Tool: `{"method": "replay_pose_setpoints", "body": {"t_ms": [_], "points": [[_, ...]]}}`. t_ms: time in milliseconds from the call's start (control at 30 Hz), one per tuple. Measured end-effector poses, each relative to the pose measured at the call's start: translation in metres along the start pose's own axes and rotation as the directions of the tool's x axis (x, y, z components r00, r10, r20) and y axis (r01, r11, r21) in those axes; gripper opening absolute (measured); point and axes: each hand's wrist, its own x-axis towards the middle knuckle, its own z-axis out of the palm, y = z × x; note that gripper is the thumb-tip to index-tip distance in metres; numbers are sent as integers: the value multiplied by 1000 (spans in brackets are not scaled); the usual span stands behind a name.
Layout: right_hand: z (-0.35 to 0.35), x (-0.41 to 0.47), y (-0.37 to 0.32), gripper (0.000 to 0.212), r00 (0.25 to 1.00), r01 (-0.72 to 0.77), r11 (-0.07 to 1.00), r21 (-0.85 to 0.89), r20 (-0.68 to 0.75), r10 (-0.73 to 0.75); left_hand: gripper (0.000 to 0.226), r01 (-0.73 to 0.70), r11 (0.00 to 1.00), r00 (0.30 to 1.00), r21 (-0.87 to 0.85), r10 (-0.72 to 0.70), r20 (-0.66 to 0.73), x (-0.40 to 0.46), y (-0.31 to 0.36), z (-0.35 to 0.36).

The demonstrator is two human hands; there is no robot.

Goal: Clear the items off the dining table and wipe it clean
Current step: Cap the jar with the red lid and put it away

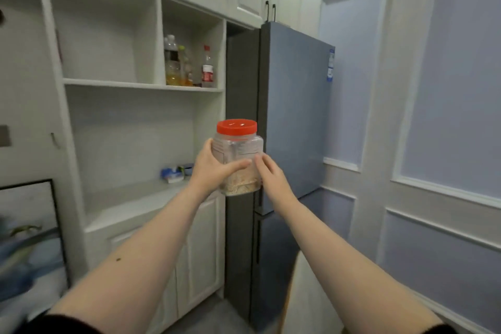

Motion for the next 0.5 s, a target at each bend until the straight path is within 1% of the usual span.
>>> {"method": "replay_pose_setpoints", "body": {"t_ms": [133, 267, 333, 500], "points": [[87, 46, 5, 24, 996, 3, 994, 107, 86, -12, 81, -14, 999, 997, 36, 17, -80, 31, -22, -84], [153, 86, 6, 33, 987, -10, 974, 226, 158, -27, 91, -16, 998, 984, 64, 27, -174, 57, -45, -143], [180, 111, 9, 35, 982, -22, 972, 235, 188, -23, 94, -3, 997, 978, 73, 19, -208, 75, -57, -165], [219, 173, 23, 37, 976, -8, 978, 209, 215, -38, 98, 36, 995, 978, 95, -16, -210, 132, -85, -203]]}}
